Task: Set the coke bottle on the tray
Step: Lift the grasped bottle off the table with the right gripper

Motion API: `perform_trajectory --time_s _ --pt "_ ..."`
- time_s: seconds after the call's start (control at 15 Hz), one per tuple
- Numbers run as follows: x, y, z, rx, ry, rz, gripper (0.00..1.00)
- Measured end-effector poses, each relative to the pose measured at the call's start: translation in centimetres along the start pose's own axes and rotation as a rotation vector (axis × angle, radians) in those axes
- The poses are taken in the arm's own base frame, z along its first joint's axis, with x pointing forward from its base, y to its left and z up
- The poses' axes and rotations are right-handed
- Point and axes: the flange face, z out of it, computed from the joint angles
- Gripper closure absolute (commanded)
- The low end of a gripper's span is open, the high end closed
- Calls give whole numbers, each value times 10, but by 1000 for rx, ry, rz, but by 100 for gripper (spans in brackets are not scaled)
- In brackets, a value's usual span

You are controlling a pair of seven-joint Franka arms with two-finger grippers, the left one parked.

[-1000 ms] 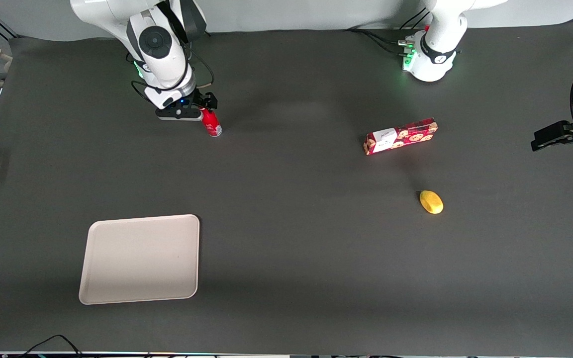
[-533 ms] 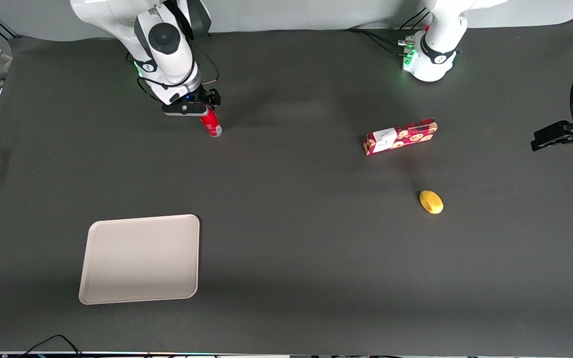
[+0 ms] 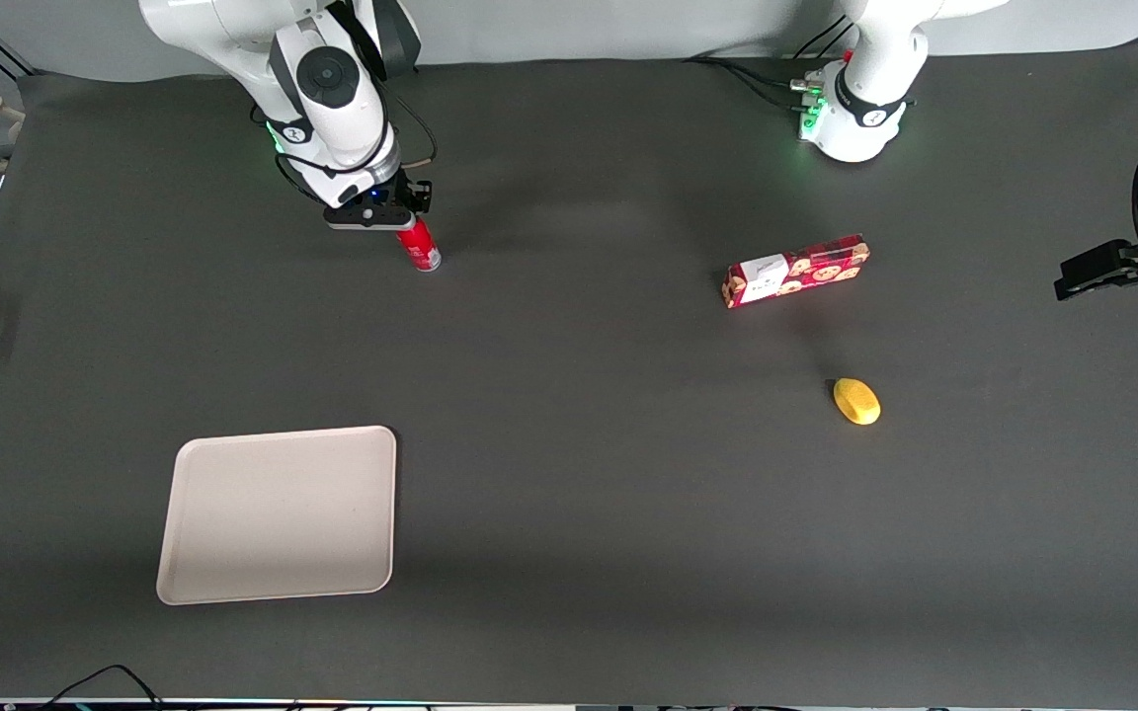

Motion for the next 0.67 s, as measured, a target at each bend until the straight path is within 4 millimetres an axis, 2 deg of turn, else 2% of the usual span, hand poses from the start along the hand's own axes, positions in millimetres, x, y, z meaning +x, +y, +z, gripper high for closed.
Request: perform_trajectory --time_s 0.07,0.67 --pt "0 0 0 9 -1 7 100" --pt "3 -5 -8 56 3 40 100"
